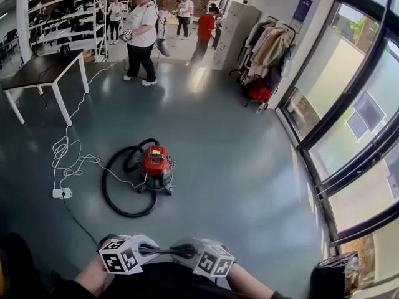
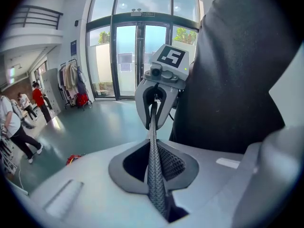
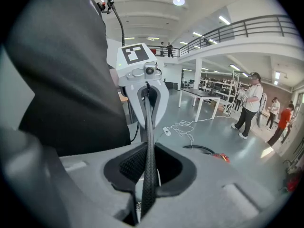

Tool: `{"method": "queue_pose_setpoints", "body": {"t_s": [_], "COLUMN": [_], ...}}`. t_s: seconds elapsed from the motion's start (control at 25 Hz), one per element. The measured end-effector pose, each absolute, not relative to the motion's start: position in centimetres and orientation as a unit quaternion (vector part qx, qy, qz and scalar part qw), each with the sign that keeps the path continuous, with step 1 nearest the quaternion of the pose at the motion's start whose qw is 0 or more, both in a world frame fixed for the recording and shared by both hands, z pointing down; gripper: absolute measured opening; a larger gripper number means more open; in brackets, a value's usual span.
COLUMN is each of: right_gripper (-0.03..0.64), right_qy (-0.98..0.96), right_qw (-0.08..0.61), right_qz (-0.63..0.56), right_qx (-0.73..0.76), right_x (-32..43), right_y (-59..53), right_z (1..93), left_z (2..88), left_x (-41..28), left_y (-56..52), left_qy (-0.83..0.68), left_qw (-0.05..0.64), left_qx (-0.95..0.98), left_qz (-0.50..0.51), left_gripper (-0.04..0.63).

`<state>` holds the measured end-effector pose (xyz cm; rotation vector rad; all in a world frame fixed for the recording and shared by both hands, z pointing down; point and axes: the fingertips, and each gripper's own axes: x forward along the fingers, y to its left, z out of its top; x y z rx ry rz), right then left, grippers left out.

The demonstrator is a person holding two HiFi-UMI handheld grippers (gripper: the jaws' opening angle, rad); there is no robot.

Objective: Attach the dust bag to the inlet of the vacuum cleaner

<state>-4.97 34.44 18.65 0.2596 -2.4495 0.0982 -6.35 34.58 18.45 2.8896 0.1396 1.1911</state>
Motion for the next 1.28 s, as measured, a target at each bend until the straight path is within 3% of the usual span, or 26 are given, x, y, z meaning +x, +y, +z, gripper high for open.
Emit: {"method": "queue_pose_setpoints", "body": {"t_s": [1.28], "right_gripper": [0.035], "right_qy": [-0.949], "right_qw": [0.312], "right_qz": [-0.007], "right_qx": [0.056], "right_x": [2.6], "right_y": [31.4], "right_z": [19.8], "left_z": [19.5], "left_x": [1.4], "left_y": [31.6], "left_qy": [-0.027], "left_qw": [0.033], "left_qx": [0.913], "left_qz": [0.405], "left_gripper": [0.041]}}
